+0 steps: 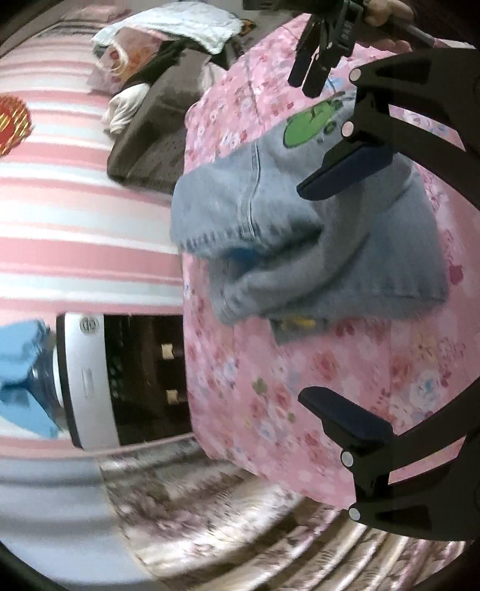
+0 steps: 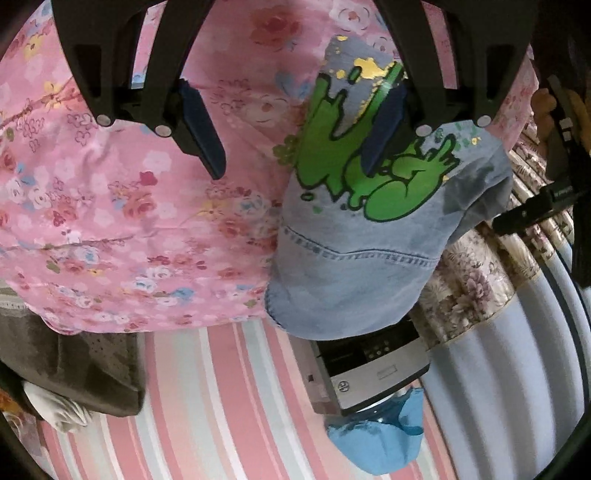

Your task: Fold large clothes

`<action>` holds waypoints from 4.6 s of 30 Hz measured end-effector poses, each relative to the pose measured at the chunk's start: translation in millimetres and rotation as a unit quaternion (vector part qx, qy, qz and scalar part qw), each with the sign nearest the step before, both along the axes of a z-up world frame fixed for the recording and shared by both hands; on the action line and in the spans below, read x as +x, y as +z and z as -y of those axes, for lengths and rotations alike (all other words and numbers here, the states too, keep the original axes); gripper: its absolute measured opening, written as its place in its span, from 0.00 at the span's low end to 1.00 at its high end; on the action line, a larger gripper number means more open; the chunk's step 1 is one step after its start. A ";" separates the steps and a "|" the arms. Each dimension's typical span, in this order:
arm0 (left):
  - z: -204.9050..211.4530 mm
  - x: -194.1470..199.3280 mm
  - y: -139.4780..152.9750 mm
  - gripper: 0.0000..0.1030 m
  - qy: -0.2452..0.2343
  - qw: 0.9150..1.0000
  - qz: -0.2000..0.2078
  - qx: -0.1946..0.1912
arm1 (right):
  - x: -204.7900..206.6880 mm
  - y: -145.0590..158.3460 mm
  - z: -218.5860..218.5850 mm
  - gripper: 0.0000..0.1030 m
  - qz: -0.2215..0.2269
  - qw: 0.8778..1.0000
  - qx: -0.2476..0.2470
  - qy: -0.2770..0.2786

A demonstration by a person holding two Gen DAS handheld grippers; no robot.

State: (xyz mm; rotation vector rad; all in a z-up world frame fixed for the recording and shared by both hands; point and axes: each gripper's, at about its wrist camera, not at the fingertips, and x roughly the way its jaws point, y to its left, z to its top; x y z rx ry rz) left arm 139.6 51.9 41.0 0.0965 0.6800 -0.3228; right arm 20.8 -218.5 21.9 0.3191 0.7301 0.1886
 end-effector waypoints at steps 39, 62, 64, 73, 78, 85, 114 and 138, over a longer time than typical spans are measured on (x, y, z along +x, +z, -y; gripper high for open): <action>-21.2 17.9 -103.2 0.97 -0.025 0.993 -0.099 -0.054 | -13.5 -13.9 -26.6 0.87 0.011 0.999 0.037 -0.005; -4.4 20.6 -105.9 0.48 -0.030 0.981 -0.159 -0.107 | 19.8 -27.7 -49.6 0.66 -0.011 0.997 0.030 0.072; 0.6 19.3 -104.1 0.46 -0.022 0.983 -0.151 -0.101 | 23.0 -23.1 -47.2 0.60 -0.002 0.996 0.023 0.089; 54.3 12.0 -88.2 0.39 -0.009 0.989 -0.109 -0.099 | 16.9 4.3 -12.9 0.45 0.082 0.988 -0.059 0.113; 110.7 8.4 -83.2 0.39 -0.051 0.986 -0.116 -0.109 | -0.3 15.5 40.5 0.46 0.093 0.989 -0.082 0.086; 150.6 3.7 -93.2 0.61 -0.071 0.992 -0.090 -0.051 | 0.3 -18.4 99.0 0.58 0.039 0.996 -0.026 0.076; 42.1 -72.3 -49.7 0.97 0.141 0.971 0.185 -0.046 | -102.2 20.1 107.4 0.98 0.204 0.956 -0.159 -0.140; 50.0 -113.3 -38.7 0.97 0.157 0.944 0.288 -0.019 | -126.2 28.6 115.7 0.98 0.246 0.942 -0.140 -0.178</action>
